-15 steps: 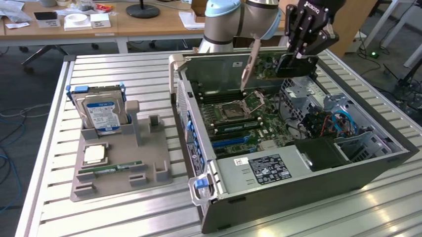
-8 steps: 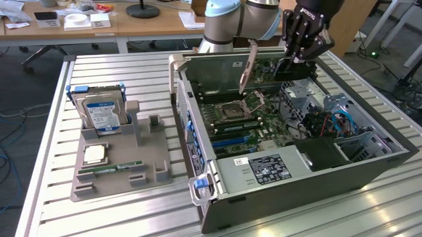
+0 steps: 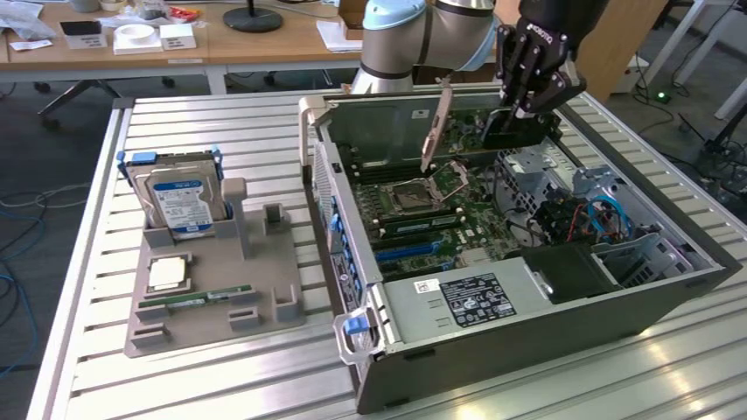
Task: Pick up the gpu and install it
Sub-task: 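Insert the gpu into the slot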
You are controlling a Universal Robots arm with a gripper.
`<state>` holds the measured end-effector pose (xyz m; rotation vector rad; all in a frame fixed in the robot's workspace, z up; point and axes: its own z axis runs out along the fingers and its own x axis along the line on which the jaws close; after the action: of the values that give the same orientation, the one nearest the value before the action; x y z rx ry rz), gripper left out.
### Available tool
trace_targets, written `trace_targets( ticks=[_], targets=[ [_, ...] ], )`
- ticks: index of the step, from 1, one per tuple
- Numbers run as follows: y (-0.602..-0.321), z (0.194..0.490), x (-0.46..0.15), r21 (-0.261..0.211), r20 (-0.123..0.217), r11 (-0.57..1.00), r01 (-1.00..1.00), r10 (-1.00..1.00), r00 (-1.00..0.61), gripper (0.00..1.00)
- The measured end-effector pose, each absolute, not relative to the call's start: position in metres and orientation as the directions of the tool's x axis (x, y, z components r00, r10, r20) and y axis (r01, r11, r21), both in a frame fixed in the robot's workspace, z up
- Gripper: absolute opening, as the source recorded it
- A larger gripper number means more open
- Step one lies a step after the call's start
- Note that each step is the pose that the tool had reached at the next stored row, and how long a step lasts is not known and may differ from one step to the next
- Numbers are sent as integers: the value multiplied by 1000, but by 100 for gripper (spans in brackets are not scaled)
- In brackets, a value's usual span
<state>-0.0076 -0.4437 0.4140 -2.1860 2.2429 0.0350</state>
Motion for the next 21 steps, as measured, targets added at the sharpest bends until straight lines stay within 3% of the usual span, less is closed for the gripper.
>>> trace_targets(
  ticks=[21],
  targets=[
    [-444, 410, -8, 9, -23, 26, -1000, -999, -26, 27]
  ],
)
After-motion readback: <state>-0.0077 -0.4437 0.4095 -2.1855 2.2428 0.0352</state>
